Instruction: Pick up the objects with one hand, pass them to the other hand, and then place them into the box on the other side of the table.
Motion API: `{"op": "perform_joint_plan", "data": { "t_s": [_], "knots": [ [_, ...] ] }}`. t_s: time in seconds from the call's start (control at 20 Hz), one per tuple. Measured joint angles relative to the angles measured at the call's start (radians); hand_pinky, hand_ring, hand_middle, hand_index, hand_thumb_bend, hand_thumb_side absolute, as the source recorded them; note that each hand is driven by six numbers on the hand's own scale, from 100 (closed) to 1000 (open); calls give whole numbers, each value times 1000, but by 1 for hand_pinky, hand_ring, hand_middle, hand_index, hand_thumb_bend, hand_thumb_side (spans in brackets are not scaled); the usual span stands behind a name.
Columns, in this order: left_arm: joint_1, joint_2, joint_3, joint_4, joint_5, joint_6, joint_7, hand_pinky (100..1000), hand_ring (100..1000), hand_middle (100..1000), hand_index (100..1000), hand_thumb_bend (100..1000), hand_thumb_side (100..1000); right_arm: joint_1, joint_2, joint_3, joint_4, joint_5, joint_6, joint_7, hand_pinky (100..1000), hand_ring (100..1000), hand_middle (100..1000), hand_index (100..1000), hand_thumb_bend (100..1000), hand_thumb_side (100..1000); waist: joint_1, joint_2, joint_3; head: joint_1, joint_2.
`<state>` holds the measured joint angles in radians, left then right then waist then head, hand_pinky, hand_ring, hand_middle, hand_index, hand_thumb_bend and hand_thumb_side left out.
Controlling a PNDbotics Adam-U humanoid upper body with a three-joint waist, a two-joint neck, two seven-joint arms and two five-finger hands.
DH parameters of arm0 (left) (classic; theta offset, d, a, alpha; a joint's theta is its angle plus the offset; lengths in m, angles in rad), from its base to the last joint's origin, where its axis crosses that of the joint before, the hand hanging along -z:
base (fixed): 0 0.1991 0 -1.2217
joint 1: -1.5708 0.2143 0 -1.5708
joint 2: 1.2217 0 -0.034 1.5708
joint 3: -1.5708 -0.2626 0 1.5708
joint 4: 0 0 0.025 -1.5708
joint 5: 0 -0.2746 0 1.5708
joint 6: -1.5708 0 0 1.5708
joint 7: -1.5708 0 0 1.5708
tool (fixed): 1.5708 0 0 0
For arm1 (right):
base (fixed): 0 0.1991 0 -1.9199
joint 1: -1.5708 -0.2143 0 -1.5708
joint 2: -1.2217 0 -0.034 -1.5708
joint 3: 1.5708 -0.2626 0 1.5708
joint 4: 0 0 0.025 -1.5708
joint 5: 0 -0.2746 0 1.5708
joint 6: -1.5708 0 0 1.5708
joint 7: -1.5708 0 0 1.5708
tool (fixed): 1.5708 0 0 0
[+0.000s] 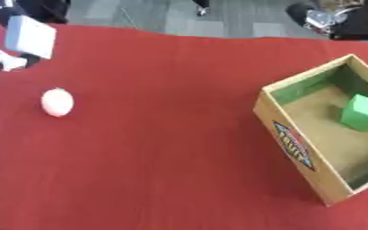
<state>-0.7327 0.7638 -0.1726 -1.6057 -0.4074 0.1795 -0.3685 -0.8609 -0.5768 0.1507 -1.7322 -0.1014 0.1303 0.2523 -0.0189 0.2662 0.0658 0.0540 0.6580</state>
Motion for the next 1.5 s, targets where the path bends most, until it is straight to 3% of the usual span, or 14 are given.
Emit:
{"op": "perform_joint_plan", "data": {
  "t_s": [0.15, 0.2, 0.25, 0.45, 0.5, 0.55, 0.75, 1.1, 1.5],
  "knots": [
    [4, -41, -14, -7, -24, 2, 21, 699, 547, 443, 409, 240, 100, -56, 74, 44, -8, 41, -6, 44, 840, 858, 775, 856, 533, 128, -3, 0, -2, -4, 5],
    [5, -53, -18, -11, -32, 1, 27, 697, 546, 443, 410, 312, 100, -70, 98, 58, -8, 52, -9, 59, 843, 859, 776, 856, 645, 121, -4, 0, -2, -5, 7],
    [5, -68, -21, -15, -40, -1, 34, 697, 546, 442, 410, 240, 100, -87, 125, 74, -8, 62, -11, 75, 845, 860, 776, 856, 533, 127, -5, 0, -1, -8, 7],
    [15, -128, -31, -34, -74, -5, 68, 693, 543, 439, 409, 232, 100, -143, 244, 130, 3, 105, -26, 131, 850, 861, 777, 855, 532, 135, -8, 0, 10, -21, 7],
    [17, -140, -34, -37, -80, -6, 76, 691, 541, 438, 408, 229, 100, -153, 269, 142, 10, 116, -30, 144, 851, 861, 776, 855, 567, 129, -9, 0, 11, -25, 7],
    [20, -154, -36, -40, -85, -6, 83, 691, 541, 437, 408, 227, 100, -161, 292, 154, 18, 127, -34, 155, 850, 861, 777, 855, 532, 143, -11, 0, 12, -28, 7],
    [22, -203, -47, -40, -104, -12, 112, 685, 537, 433, 407, 210, 100, -185, 369, 191, 55, 167, -49, 196, 848, 862, 779, 857, 536, 157, -15, 0, 20, -37, 7],
    [46, -286, -53, -40, -130, -12, 174, 668, 522, 422, 414, 182, 100, -195, 456, 226, 119, 249, -71, 241, 848, 862, 780, 857, 536, 188, -23, 0, 28, -43, 7],
    [72, -317, -59, -52, -150, -14, 239, 656, 510, 409, 424, 168, 100, -176, 485, 241, 155, 381, -104, 240, 848, 855, 777, 852, 523, 197, -25, 0, 28, -35, 7]
  ]
}}
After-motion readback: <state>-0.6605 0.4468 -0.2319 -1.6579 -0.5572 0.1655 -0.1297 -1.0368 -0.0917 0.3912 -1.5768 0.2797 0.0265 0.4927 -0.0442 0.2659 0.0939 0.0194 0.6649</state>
